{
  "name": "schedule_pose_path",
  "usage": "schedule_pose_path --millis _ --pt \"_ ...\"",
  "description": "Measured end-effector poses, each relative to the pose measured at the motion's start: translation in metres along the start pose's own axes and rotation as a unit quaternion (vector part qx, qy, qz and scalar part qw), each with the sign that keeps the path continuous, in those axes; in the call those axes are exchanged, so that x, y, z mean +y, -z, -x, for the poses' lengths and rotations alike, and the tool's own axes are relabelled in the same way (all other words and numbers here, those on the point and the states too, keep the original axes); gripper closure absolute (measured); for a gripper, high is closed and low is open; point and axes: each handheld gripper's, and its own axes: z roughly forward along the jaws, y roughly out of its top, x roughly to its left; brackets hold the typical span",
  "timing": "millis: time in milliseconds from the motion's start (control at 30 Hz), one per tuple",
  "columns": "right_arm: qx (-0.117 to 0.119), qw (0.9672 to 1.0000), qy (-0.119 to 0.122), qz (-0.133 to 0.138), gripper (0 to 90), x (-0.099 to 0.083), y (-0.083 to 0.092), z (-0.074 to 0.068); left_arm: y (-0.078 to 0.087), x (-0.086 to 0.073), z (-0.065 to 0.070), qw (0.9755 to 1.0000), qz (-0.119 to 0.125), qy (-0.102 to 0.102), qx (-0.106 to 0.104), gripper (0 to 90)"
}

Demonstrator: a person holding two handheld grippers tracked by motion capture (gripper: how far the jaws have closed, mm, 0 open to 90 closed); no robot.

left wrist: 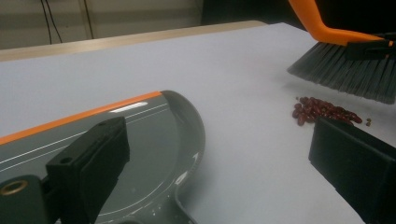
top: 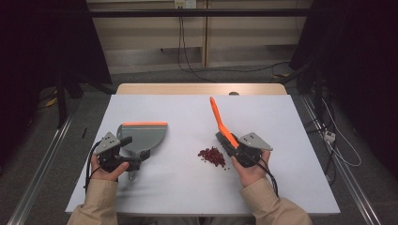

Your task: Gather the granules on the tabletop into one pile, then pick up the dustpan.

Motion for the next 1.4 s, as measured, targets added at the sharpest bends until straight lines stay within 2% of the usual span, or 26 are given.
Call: schedule_pose_path --millis 100,200,333,500,600,700,733,833,1033,1100,1200,1233,1400 --pt "0.004 1.0 -0.008 -0.003 70.9 0.0 0.002 0.007 0.001 -0.001 0.001 0.9999 -0.014 0.004 0.004 5.1" --pt "0.006 0.9999 -0.01 -0.008 70.9 -0.001 0.0 0.012 0.0 -0.003 0.002 0.9992 -0.033 0.012 0.017 6.0" --pt "0.006 0.9999 -0.014 -0.008 70.9 -0.001 -0.002 0.017 0.0 -0.008 0.001 0.9971 -0.058 0.019 0.045 9.5" --pt "0.005 0.9999 -0.011 -0.01 70.9 -0.002 -0.001 0.019 0.001 -0.019 -0.003 0.9918 -0.094 0.036 0.079 12.2" --pt "0.003 0.9999 -0.012 -0.01 70.9 -0.002 -0.001 0.019 0.002 -0.023 -0.007 0.9869 -0.118 0.034 0.105 15.2" --pt "0.002 0.9999 -0.009 -0.01 70.9 -0.002 -0.001 0.018 0.003 -0.024 -0.01 0.9833 -0.13 0.048 0.118 15.6" --pt "0.002 0.9999 -0.009 -0.01 70.8 -0.002 0.0 0.018 0.004 -0.024 -0.011 0.9827 -0.132 0.049 0.12 16.1" --pt "0.0 0.9999 -0.012 -0.007 70.9 -0.002 0.001 0.021 0.005 -0.023 -0.014 0.9817 -0.135 0.057 0.123 26.0" --pt "-0.002 0.9999 -0.013 -0.007 70.9 -0.002 0.001 0.023 -0.003 -0.018 -0.018 0.9807 -0.153 0.054 0.109 40.7" --pt "-0.001 0.9999 -0.013 -0.008 70.9 -0.002 0.001 0.023 -0.008 -0.016 -0.02 0.9799 -0.162 0.056 0.103 43.4" --pt "0.0 0.9999 -0.015 -0.008 70.9 -0.001 0.001 0.023 -0.013 -0.014 -0.022 0.9773 -0.177 0.053 0.103 46.8" --pt "-0.001 0.9999 -0.015 -0.007 70.9 -0.001 0.0 0.023 -0.014 -0.013 -0.023 0.9773 -0.176 0.054 0.105 47.7" --pt "0.0 0.9998 -0.014 -0.01 70.9 -0.002 -0.001 0.023 -0.02 -0.011 -0.024 0.9737 -0.194 0.056 0.105 47.2"
